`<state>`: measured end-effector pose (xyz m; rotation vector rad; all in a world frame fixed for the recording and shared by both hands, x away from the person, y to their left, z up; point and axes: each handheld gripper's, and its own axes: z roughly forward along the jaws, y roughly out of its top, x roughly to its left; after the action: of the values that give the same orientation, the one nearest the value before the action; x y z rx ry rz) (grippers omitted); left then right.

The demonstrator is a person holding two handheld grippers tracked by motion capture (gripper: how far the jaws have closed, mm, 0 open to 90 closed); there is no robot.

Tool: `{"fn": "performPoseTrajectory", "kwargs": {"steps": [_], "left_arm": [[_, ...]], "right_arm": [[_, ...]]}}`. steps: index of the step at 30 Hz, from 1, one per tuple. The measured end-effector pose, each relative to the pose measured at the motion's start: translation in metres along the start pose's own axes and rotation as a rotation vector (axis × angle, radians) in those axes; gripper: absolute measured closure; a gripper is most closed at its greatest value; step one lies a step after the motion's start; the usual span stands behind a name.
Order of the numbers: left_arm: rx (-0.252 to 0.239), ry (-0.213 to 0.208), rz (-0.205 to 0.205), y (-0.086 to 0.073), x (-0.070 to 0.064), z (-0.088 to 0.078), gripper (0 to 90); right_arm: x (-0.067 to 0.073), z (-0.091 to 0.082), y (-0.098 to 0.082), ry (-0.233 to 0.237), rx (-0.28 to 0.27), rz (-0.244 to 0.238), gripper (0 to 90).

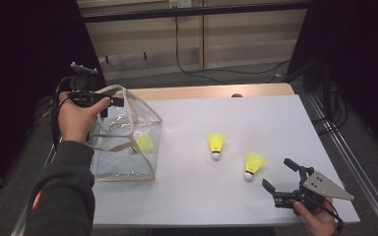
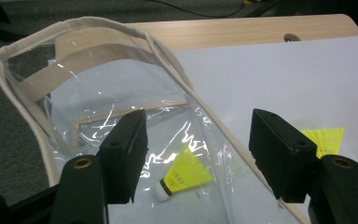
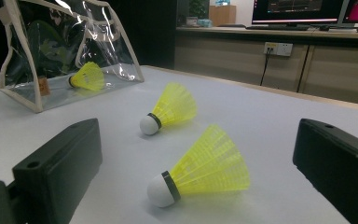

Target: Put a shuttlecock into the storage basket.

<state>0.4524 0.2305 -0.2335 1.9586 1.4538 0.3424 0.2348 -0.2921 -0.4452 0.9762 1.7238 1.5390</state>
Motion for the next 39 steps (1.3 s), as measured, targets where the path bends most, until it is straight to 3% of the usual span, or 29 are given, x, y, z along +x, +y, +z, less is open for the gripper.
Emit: {"fn": "performPoseTrajectory", "kwargs": {"steps": [20, 39], "left_arm": [[0.007, -0.120, 0.072, -0.001, -0.031, -0.001, 22.6], [0.017, -0.243, 0.147, -0.006, -0.066, 0.003, 19.9]], "right_arm": [[0.000, 0.000, 0.000, -0.003, 0.001, 0.000, 1.1], [0.000, 0.000, 0.000, -0.003, 0.005, -0.004, 1.1]]}}
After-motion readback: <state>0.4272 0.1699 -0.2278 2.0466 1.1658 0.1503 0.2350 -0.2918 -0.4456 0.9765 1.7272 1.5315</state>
